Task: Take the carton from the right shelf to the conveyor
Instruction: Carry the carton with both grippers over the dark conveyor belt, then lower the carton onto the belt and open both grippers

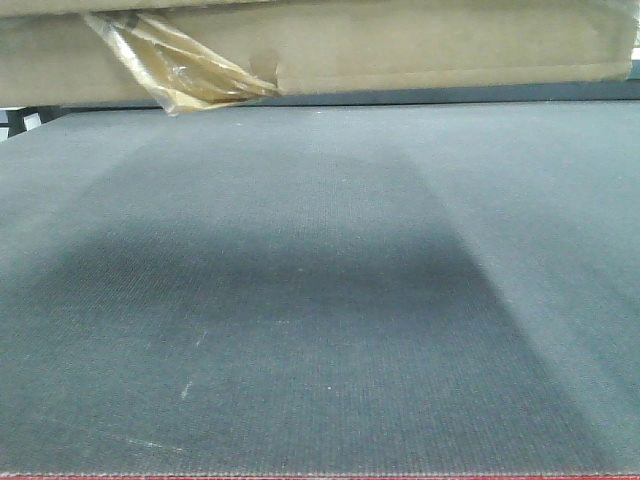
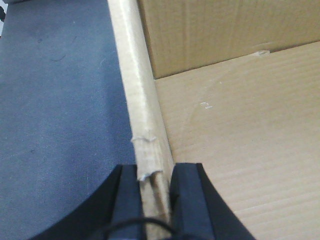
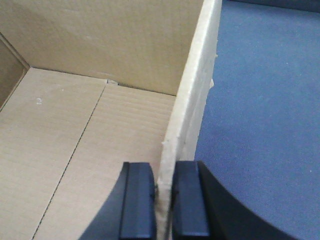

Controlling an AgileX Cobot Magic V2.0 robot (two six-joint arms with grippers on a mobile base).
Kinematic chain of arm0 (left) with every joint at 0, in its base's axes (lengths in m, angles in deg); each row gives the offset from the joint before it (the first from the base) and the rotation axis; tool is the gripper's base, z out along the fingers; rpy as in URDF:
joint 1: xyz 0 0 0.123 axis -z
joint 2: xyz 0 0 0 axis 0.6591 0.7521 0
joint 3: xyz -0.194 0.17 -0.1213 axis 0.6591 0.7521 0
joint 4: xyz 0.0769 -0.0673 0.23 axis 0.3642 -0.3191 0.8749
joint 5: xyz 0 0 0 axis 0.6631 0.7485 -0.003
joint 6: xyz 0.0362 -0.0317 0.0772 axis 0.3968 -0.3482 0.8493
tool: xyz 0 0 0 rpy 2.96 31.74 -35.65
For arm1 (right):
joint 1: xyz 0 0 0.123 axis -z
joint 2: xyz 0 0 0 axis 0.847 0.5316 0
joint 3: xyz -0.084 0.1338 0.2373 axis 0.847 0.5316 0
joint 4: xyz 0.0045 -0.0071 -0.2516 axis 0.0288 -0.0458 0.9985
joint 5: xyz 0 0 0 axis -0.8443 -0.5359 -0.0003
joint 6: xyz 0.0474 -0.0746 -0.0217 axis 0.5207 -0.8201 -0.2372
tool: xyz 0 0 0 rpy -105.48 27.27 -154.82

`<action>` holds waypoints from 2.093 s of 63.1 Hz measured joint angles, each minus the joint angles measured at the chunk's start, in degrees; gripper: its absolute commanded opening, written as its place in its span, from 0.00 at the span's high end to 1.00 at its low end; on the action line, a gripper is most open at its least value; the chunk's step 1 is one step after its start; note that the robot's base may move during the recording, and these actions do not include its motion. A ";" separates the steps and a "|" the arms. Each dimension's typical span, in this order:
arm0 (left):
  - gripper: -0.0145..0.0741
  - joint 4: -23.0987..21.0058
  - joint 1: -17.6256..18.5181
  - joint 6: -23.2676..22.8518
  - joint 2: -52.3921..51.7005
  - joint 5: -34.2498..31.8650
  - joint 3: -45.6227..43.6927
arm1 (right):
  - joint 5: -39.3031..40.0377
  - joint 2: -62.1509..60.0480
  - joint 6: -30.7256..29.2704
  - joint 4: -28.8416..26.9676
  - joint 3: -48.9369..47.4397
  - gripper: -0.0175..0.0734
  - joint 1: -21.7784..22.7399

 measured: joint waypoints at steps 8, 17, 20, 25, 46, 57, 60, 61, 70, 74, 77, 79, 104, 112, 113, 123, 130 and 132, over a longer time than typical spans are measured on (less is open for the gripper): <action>0.86 0.00 0.00 0.00 0.00 0.00 0.00 | 0.00 0.00 0.00 0.00 0.00 0.88 0.00; 0.86 0.00 0.00 0.00 0.00 0.00 0.00 | 0.00 0.00 0.00 0.00 0.00 0.88 0.00; 0.86 0.00 0.00 0.00 0.00 0.00 0.00 | 0.00 0.00 0.00 0.00 0.00 0.88 0.00; 0.86 0.00 0.00 0.00 0.00 0.00 0.00 | 0.00 0.00 0.00 0.00 0.00 0.88 0.00; 0.86 0.00 0.00 0.00 0.00 0.00 0.00 | 0.00 0.00 0.00 0.00 0.00 0.88 0.00; 0.86 0.00 0.00 0.00 0.00 0.00 0.00 | 0.00 0.00 0.00 0.00 0.00 0.88 0.00; 0.86 0.00 0.00 0.00 0.00 0.00 0.00 | 0.00 0.00 0.00 0.00 0.00 0.88 0.00; 0.86 0.00 0.00 0.00 0.00 0.00 0.00 | 0.00 0.00 0.00 0.00 0.00 0.88 0.00; 0.86 0.00 0.00 0.00 0.00 -0.44 0.00 | 0.00 0.00 0.00 0.00 0.00 0.88 0.00; 0.86 0.00 0.00 0.00 0.00 -0.59 0.00 | 0.00 0.00 0.00 0.00 0.00 0.88 0.00; 0.86 0.00 0.00 0.00 0.00 -1.07 0.00 | 0.00 0.00 0.00 -0.39 0.00 0.88 0.00; 0.86 0.00 0.00 0.00 0.00 -1.76 0.00 | 0.00 0.00 0.00 -0.39 0.00 0.88 0.00; 0.86 -9.80 -5.94 0.47 7.43 -7.48 0.09 | 0.04 6.93 0.00 -0.39 0.00 0.88 4.00; 0.86 -10.14 -6.83 0.60 11.26 -10.78 0.09 | 2.64 11.36 0.00 -0.39 0.00 0.88 5.68; 0.86 -10.14 -6.92 0.60 11.88 -11.20 0.09 | 2.96 11.84 0.00 -0.39 0.00 0.88 5.80; 0.86 -9.58 -7.06 0.60 15.99 -15.59 0.09 | 6.68 16.33 -0.10 0.00 0.00 0.88 6.92; 0.86 -8.80 -7.10 0.60 18.79 -17.74 0.09 | 9.31 19.26 -0.10 0.53 0.00 0.88 7.29; 0.86 -8.56 -7.10 0.60 19.44 -18.16 0.09 | 9.93 19.95 -0.10 0.65 0.00 0.88 7.29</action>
